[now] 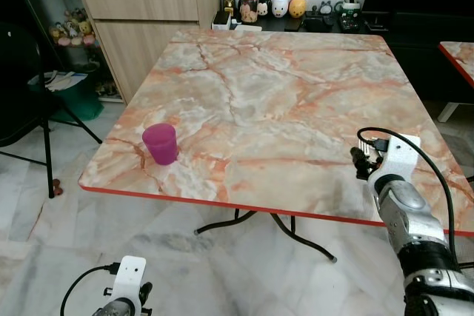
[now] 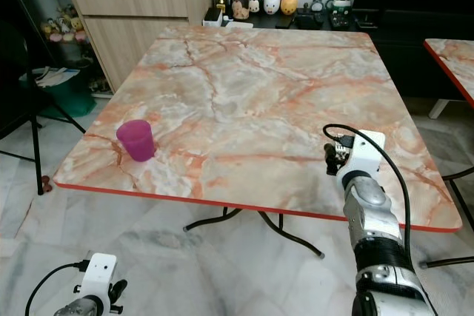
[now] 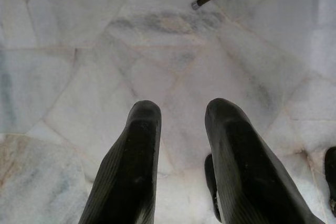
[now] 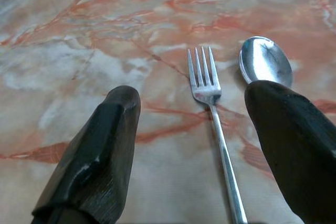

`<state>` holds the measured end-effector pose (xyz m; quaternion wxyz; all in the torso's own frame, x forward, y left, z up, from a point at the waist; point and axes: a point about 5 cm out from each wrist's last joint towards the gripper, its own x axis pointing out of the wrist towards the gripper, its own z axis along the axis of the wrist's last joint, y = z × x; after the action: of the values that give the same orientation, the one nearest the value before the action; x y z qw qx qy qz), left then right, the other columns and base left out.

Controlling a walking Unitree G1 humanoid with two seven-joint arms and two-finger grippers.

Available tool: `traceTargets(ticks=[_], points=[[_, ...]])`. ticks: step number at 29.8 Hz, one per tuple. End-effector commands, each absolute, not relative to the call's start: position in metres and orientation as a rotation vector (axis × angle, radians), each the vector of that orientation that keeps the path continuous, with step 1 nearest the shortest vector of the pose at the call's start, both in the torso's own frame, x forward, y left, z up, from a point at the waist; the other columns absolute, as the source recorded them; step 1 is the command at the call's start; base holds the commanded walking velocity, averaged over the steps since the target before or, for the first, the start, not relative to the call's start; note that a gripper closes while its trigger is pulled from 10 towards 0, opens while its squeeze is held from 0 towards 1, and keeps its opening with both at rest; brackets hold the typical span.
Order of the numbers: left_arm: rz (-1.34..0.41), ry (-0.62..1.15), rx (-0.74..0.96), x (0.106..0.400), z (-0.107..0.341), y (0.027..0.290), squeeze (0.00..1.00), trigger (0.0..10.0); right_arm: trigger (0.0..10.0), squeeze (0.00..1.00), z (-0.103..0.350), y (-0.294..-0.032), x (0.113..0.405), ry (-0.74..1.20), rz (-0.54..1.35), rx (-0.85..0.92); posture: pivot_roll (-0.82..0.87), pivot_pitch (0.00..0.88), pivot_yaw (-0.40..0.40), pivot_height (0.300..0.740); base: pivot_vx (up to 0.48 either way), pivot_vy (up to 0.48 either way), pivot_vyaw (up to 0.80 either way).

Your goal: Setting the table

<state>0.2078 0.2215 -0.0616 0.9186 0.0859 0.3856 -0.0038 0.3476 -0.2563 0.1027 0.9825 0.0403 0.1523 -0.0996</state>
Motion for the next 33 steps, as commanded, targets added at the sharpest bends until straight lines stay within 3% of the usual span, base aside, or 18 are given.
traceTargets(ticks=[1,33], points=[[-0.015,0.810,0.189,0.204,-0.064,0.221,0.00,10.0,10.0,0.00,0.104,-0.258,0.350,0.324,-0.198,0.078,-0.01,0.000,0.019,0.740,0.000,0.000,0.00],[0.006,0.851,0.180,0.190,-0.071,0.224,0.00,10.0,10.0,0.00,0.082,-0.266,0.346,0.438,-0.292,0.126,0.00,0.000,0.006,0.740,0.000,0.000,0.00]])
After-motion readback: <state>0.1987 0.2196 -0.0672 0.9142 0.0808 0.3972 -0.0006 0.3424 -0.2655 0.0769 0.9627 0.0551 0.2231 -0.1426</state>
